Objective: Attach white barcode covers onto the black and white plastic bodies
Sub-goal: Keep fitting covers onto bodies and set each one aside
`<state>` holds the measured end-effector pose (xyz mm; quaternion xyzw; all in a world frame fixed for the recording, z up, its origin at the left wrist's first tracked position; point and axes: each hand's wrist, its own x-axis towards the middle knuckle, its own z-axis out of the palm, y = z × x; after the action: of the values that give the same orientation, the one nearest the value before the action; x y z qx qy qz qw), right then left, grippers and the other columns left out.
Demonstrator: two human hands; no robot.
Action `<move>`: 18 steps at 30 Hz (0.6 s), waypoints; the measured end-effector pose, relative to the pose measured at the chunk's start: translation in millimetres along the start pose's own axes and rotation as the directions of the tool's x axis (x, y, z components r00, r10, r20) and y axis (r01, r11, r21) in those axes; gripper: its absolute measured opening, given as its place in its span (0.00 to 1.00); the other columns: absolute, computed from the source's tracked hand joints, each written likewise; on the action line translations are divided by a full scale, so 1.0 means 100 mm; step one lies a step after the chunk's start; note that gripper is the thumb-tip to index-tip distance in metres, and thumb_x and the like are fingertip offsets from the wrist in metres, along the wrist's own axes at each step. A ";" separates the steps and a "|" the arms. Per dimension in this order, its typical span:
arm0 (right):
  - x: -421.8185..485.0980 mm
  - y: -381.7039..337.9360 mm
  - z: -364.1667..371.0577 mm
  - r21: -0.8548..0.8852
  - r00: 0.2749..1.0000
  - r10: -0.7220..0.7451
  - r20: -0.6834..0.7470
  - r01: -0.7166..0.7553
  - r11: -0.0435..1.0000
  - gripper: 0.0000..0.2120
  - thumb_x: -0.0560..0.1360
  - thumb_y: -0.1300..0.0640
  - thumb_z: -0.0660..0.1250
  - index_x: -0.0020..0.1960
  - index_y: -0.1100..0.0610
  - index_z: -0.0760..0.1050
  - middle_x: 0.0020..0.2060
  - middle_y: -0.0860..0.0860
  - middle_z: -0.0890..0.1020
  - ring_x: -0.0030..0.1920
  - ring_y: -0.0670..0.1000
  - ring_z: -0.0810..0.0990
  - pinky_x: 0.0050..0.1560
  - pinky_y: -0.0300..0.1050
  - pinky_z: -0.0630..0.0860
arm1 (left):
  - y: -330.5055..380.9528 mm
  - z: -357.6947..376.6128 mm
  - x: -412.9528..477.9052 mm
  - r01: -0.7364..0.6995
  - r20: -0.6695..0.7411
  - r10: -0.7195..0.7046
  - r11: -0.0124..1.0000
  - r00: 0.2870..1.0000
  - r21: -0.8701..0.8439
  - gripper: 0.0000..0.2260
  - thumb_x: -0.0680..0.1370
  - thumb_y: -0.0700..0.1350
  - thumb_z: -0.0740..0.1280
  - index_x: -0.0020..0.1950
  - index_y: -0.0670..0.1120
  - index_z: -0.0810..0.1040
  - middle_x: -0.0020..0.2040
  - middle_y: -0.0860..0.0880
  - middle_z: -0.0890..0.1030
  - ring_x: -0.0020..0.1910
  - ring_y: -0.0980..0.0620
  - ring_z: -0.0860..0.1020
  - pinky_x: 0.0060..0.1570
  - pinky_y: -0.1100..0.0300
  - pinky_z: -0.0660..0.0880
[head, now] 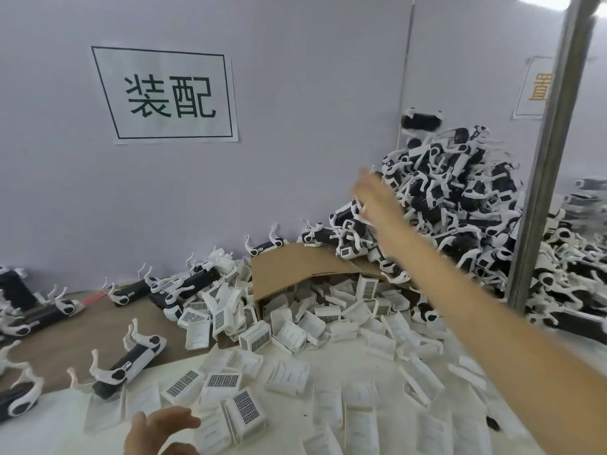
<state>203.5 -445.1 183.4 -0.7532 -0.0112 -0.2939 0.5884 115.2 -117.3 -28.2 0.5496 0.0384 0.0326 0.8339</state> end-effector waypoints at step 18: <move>-1.76 1.50 0.54 -0.592 0.920 0.125 0.372 0.132 0.795 0.07 0.76 0.53 0.70 0.39 0.49 0.78 0.37 0.41 0.81 0.40 0.40 0.78 0.47 0.45 0.76 | 0.01 -0.10 -0.01 -0.062 -0.401 0.130 0.982 0.907 0.178 0.04 0.84 0.45 0.60 0.51 0.49 0.73 0.50 0.46 0.82 0.34 0.41 0.80 0.33 0.54 0.70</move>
<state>135.6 -384.7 -36.0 -0.9446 -0.0355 -0.1261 0.3009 112.9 -108.4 -31.4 0.5973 0.1880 0.1853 0.7573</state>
